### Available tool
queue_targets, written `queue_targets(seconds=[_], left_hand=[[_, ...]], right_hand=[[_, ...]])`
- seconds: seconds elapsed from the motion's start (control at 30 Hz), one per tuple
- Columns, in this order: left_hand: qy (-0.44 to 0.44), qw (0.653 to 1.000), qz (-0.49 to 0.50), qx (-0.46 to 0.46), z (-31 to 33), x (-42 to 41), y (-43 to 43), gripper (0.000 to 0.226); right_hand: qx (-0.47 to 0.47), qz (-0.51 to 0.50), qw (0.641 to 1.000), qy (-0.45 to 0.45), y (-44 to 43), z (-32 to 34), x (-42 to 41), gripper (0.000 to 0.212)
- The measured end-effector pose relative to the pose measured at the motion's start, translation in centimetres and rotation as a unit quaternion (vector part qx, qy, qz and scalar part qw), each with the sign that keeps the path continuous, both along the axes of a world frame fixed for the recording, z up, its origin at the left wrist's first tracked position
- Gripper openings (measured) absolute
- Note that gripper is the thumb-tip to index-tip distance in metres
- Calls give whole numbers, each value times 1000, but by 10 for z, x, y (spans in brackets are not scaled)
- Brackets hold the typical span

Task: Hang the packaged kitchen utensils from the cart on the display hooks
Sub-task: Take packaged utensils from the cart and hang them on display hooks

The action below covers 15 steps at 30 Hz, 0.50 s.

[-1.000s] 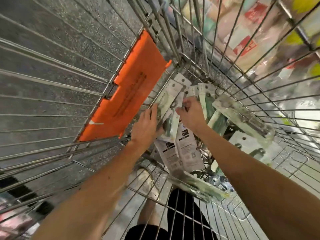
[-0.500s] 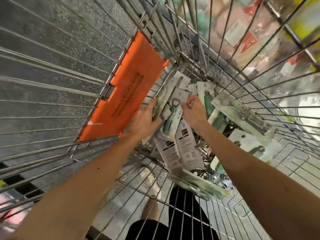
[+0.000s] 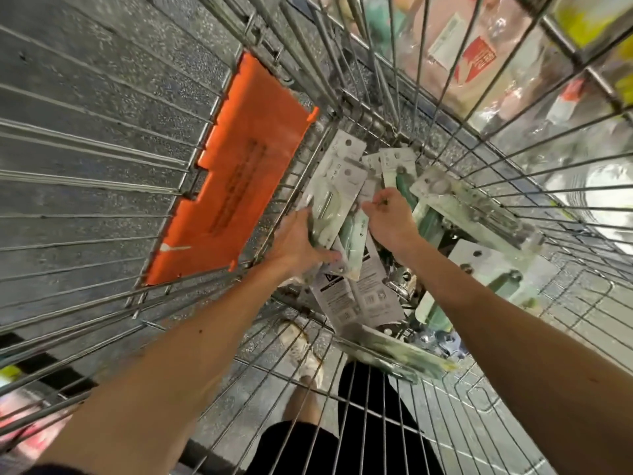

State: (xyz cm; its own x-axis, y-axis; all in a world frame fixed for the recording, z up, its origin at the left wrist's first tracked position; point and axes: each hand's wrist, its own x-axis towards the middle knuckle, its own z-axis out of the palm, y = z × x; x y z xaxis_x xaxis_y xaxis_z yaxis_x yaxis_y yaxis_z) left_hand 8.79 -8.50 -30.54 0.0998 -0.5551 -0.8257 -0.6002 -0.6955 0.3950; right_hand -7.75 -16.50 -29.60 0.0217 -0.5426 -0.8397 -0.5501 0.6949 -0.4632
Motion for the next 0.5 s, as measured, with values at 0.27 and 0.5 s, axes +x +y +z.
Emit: queue_targets(seconds=[0.27, 0.5], left_hand=[[15, 999, 34, -32, 18, -3, 7, 69], [52, 982, 161, -81, 72, -6, -21, 94]], right_hand=[[-6, -16, 999, -28, -9, 29, 4, 11], [-55, -43, 997, -34, -5, 84, -2, 18]])
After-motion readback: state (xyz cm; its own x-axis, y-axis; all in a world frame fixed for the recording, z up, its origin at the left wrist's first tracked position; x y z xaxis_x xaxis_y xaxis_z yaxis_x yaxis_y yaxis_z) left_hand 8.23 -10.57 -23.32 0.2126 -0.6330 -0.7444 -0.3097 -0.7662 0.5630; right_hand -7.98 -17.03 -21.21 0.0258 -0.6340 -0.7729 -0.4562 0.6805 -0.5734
